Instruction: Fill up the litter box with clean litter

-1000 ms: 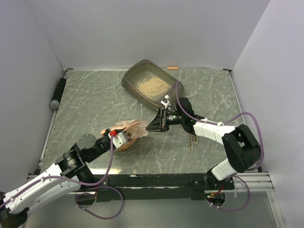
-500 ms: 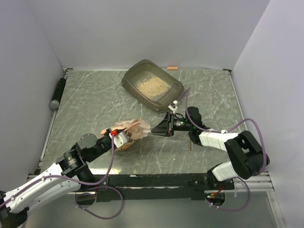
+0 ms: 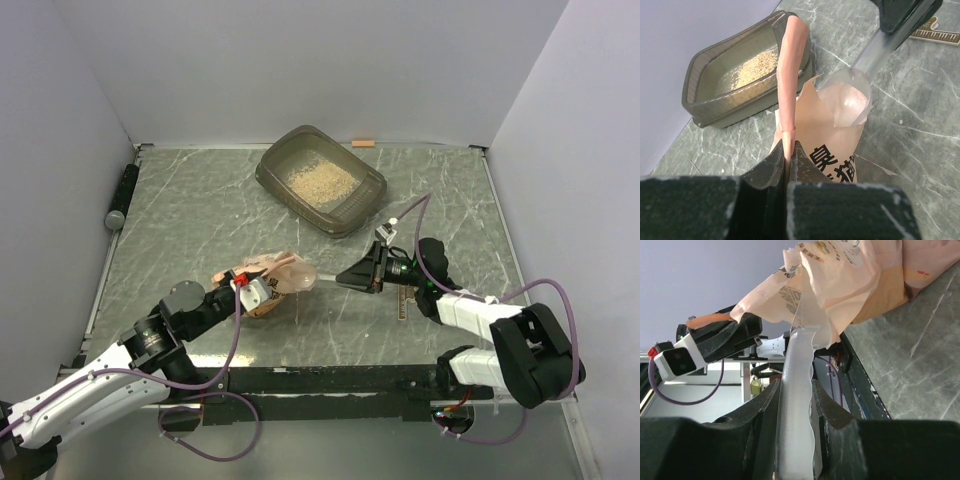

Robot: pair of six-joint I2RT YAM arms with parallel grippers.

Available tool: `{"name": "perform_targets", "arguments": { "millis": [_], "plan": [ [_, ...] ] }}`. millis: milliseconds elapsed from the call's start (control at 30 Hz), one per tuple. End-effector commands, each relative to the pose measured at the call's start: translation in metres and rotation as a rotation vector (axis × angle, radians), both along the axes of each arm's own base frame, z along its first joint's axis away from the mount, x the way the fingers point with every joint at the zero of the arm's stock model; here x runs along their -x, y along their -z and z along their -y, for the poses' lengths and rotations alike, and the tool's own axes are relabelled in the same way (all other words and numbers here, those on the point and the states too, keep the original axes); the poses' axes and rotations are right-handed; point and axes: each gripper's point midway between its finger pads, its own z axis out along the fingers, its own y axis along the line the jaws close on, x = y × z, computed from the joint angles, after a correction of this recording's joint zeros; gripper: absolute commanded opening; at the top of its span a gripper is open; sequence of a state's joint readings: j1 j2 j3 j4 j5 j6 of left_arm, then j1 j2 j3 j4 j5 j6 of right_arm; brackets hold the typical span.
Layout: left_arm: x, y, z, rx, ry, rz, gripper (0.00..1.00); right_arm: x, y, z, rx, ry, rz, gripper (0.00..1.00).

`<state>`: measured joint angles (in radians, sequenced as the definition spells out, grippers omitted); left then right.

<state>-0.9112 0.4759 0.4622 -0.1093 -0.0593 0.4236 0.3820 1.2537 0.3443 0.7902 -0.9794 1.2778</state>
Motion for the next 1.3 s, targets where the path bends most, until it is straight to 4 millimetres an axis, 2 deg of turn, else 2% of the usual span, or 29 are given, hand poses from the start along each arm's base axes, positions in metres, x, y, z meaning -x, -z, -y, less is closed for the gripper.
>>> {"name": "perform_targets", "arguments": {
  "millis": [0,700,800,833,1267],
  "plan": [
    [0.000,-0.032,0.007,0.093,0.022,0.068,0.01,0.009,-0.009,0.009,-0.037,-0.011,0.074,0.00],
    [0.000,-0.030,0.005,0.099,0.013,0.066,0.01,0.030,-0.001,0.039,-0.081,0.069,0.086,0.00],
    [-0.001,-0.027,0.005,0.094,0.007,0.062,0.01,0.032,0.005,0.042,-0.076,0.092,0.080,0.00],
    [-0.002,-0.034,0.005,0.115,0.007,0.080,0.01,0.032,0.005,0.042,-0.075,0.095,0.086,0.00],
    [-0.004,-0.032,0.005,0.103,-0.004,0.078,0.01,0.019,-0.031,0.041,-0.128,0.115,0.137,0.00]
  ]
}}
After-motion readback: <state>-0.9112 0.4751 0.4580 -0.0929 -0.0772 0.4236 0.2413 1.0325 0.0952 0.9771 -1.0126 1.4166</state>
